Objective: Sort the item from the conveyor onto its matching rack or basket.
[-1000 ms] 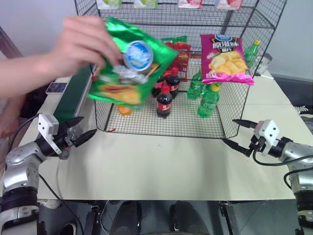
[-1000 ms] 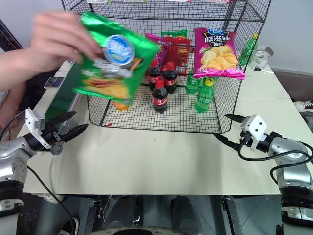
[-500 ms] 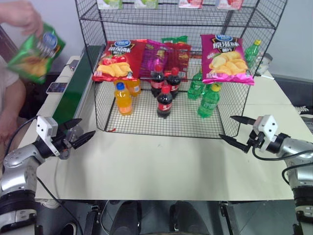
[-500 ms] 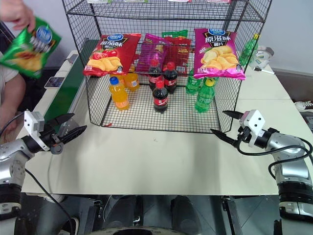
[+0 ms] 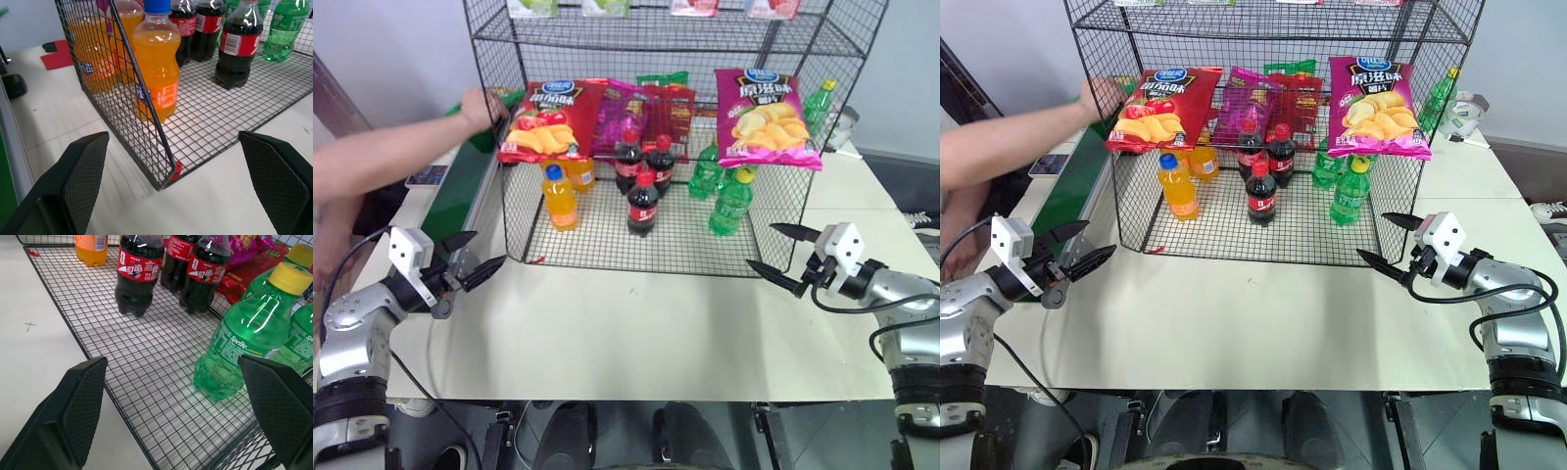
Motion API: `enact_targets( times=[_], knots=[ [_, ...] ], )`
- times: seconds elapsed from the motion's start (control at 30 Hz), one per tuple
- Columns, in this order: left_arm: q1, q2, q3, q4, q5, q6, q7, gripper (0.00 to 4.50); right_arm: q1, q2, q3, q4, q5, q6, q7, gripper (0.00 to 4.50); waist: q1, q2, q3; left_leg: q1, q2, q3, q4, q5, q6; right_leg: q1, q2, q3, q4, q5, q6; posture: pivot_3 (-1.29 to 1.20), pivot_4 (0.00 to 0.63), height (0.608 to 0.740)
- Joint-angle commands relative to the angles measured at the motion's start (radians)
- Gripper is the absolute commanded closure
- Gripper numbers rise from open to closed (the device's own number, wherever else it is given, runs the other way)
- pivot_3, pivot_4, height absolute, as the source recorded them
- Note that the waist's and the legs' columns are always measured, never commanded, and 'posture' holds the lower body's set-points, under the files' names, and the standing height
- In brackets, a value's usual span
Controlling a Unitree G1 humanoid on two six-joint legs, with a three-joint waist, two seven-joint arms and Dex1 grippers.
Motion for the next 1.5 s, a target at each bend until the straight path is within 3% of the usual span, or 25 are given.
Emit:
enact_targets(
  times=[0.03,1.27,1.5],
  knots=[
    [-0.006,0.013,0.008,-0.040,0.000,-0.005,0.012,0.00,-0.014,-0.002,-0.001,-0.029,-0.005,-0.014,-0.011,0.06,0.000,0.000,0.000,0.000,0.000,0.000,0.000,0.000,0.000,0.000,0.000,0.000,0.000,0.000,0.000,0.00,0.150,0.739],
    [0.036,0.044,0.024,-0.092,-0.006,0.009,0.039,0.00,-0.073,0.025,0.064,-0.010,-0.031,-0.021,-0.007,0.06,-0.001,0.000,0.000,0.000,0.000,0.000,0.000,0.000,0.000,0.000,0.000,0.000,0.000,0.000,0.000,0.00,0.150,0.739],
    [0.034,0.044,0.054,-0.081,0.007,-0.066,0.061,0.00,-0.072,0.031,0.074,-0.038,-0.023,-0.005,-0.001,0.06,-0.001,0.000,0.000,0.000,0.000,0.000,0.000,0.000,0.000,0.000,0.000,0.000,0.000,0.000,0.000,0.00,0.150,0.739]
  ],
)
